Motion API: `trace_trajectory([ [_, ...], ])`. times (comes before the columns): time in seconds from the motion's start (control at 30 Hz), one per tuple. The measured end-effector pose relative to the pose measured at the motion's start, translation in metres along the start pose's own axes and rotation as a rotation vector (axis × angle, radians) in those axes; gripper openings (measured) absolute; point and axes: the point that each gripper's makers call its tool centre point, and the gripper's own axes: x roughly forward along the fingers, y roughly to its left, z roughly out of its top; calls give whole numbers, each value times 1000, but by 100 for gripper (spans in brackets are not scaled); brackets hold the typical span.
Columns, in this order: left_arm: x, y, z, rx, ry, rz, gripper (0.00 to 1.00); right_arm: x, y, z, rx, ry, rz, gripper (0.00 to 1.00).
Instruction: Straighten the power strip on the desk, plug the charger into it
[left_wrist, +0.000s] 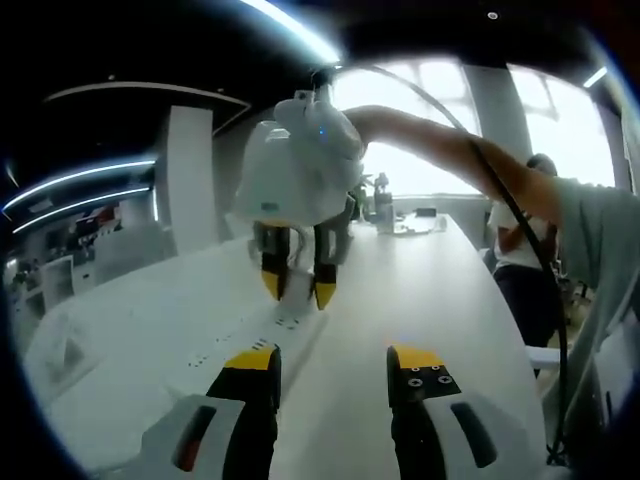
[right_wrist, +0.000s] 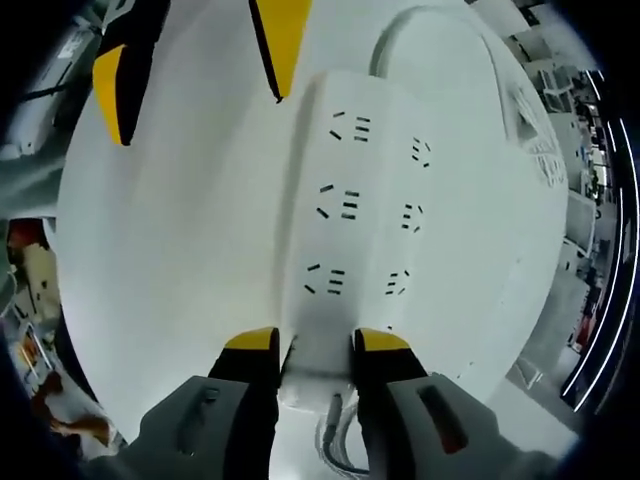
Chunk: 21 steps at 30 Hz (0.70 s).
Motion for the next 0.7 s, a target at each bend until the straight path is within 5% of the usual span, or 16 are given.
trace_trajectory([
  [0.3, 3, -1, -2, 1, 9, 0, 44, -14, -6, 2, 23, -102, -95, 27],
  [0.7, 3, -1, -4, 3, 11, 0, 44, -26, -8, -6, 72, -121, -154, 26],
])
